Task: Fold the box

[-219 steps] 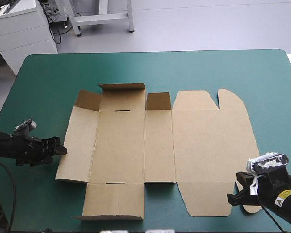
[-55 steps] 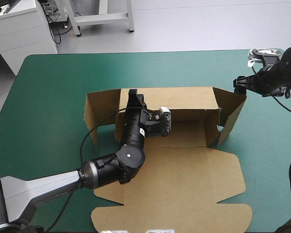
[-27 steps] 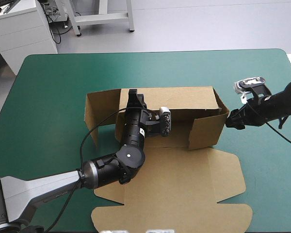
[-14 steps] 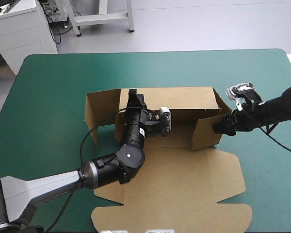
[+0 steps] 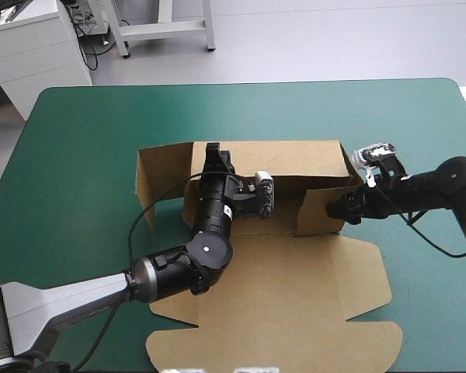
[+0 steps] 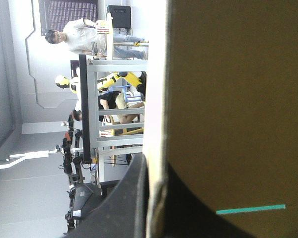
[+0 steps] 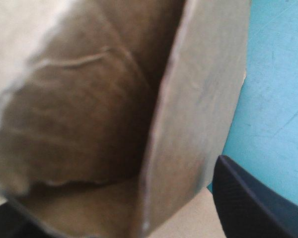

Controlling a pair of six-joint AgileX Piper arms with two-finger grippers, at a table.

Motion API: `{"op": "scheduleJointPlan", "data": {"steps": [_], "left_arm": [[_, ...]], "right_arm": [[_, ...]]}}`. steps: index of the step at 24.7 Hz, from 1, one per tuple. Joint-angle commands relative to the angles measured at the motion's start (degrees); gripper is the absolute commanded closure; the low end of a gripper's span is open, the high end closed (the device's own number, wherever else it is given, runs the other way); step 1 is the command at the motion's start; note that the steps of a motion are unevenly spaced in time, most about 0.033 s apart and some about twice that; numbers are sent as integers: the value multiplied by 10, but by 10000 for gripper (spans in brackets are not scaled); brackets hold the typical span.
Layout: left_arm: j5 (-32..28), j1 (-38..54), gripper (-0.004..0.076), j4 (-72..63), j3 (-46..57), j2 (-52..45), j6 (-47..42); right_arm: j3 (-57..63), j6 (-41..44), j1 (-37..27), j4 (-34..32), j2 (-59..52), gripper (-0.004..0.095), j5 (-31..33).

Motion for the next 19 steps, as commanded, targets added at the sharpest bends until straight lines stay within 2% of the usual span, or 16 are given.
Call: {"op": "scheduleJointPlan", "data": {"steps": [1,8,13,14,15,16,17,19], "left_arm": [[25,-3,756,41,-16,-22,-9],[25,-3,756,39,-16,-22,-9],[25,-3,756,37,-16,-22,-9],[25,-3,756,37,-16,-22,-9],[24,-3,756,37,-16,-22,-9],[24,-3,756,37,-16,-22,-9],[21,-3,756,37,-16,-22,-9],[21,-3,756,37,-16,-22,-9]], "right_arm": [[21,-20,43,40,-47,258,-78],[93,23,144,39,-111,259,-306],[125,33,160,41,-116,269,-373],[133,31,161,41,-116,318,-392],[135,29,163,41,-116,422,-409],[135,27,163,41,-116,484,-415],[135,27,163,42,-116,674,-426],[135,27,163,42,-115,925,-428]]}}
